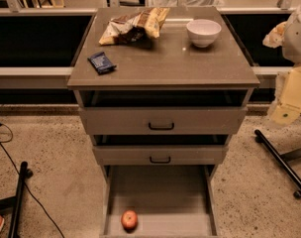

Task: Pick apple from bottom drawer and place on counter

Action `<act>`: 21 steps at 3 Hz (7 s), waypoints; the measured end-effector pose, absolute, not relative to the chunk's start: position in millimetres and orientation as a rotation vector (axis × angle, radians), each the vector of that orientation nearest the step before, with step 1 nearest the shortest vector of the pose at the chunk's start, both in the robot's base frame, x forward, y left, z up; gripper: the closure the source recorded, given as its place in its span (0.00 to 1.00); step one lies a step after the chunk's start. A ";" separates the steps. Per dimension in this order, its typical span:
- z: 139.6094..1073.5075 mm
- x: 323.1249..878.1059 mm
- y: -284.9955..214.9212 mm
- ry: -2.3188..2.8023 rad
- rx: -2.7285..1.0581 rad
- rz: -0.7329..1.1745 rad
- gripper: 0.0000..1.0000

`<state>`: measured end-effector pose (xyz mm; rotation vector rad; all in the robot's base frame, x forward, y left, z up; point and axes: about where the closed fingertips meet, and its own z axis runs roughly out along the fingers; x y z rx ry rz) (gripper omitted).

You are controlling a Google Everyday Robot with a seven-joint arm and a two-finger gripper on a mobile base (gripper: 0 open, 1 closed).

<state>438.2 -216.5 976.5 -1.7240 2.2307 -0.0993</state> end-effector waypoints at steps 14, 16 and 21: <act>389.2 488.6 -15.1 1.775 -1.422 0.811 0.00; 242.3 480.2 43.7 1.644 -1.683 1.002 0.00; 138.3 469.0 107.4 1.574 -1.593 1.025 0.48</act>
Offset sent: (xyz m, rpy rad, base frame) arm 0.0443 0.0140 -0.2425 0.7653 0.0403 -0.1571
